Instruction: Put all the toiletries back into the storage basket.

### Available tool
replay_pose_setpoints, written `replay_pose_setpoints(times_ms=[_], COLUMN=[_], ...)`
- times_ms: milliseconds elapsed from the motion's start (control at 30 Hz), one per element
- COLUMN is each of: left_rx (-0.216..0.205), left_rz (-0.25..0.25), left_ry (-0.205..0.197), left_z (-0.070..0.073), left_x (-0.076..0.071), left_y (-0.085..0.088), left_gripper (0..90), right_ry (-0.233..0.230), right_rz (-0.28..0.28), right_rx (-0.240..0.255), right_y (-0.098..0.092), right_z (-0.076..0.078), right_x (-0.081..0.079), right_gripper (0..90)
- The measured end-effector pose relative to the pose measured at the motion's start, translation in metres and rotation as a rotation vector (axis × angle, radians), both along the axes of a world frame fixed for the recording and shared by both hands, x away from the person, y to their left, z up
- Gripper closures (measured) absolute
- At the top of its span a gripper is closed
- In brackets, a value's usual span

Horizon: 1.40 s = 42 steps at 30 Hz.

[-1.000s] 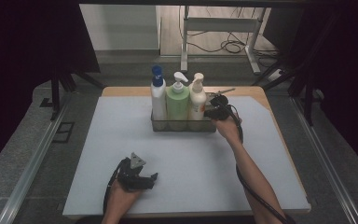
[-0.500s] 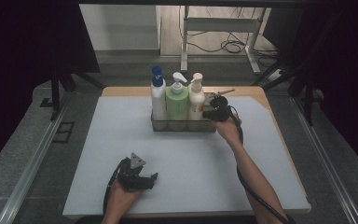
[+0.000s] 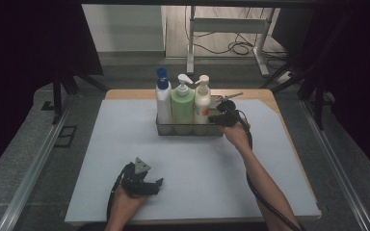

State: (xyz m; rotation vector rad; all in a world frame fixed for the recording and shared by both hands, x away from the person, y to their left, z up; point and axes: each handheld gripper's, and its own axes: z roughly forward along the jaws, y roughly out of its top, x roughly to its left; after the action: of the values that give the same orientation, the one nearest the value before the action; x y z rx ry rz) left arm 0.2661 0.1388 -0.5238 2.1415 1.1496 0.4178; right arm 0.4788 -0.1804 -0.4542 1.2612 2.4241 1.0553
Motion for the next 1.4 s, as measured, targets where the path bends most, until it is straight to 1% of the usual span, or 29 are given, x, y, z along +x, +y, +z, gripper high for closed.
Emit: replay_pose_setpoints(times_ms=[167,233,300,433,500,667,1000,1200,1400], left_rx=[0.000,0.000,0.000,0.000,0.000,0.000,0.000,0.001,0.001], left_rz=[0.000,0.000,0.000,0.000,0.000,0.000,0.000,0.000,0.000], left_ry=[0.000,0.000,-0.001,-0.001,-0.001,-0.001,0.000,-0.001,-0.001], left_z=[0.000,0.000,0.000,0.000,0.000,0.000,0.000,0.000,0.000], left_x=[0.000,0.000,0.000,0.000,0.000,0.000,0.000,0.000,0.000], left_y=[0.000,0.000,0.000,0.000,0.000,0.000,0.000,0.000,0.000], left_gripper=[12.4,12.3,12.3,12.4,12.4,12.4,12.4,12.4,12.4], right_ry=[0.002,-0.002,-0.010,-0.032,-0.039,-0.056,-0.109,-0.128,-0.138], right_rz=[0.001,-0.002,-0.007,-0.007,-0.006,0.000,-0.009,-0.016,0.001], right_rx=[0.006,0.002,-0.004,-0.021,-0.018,-0.031,-0.057,-0.054,-0.047], right_y=[-0.001,-0.001,-0.002,-0.003,-0.004,-0.004,-0.010,-0.016,-0.020], right_z=[-0.001,-0.001,-0.002,-0.001,-0.001,0.002,0.011,0.017,0.021], right_x=[0.000,0.000,0.000,-0.001,-0.001,-0.004,-0.009,-0.012,-0.017], right_gripper=[89.0,86.3,82.8,81.8,80.9,77.6,62.3,53.4,47.3])
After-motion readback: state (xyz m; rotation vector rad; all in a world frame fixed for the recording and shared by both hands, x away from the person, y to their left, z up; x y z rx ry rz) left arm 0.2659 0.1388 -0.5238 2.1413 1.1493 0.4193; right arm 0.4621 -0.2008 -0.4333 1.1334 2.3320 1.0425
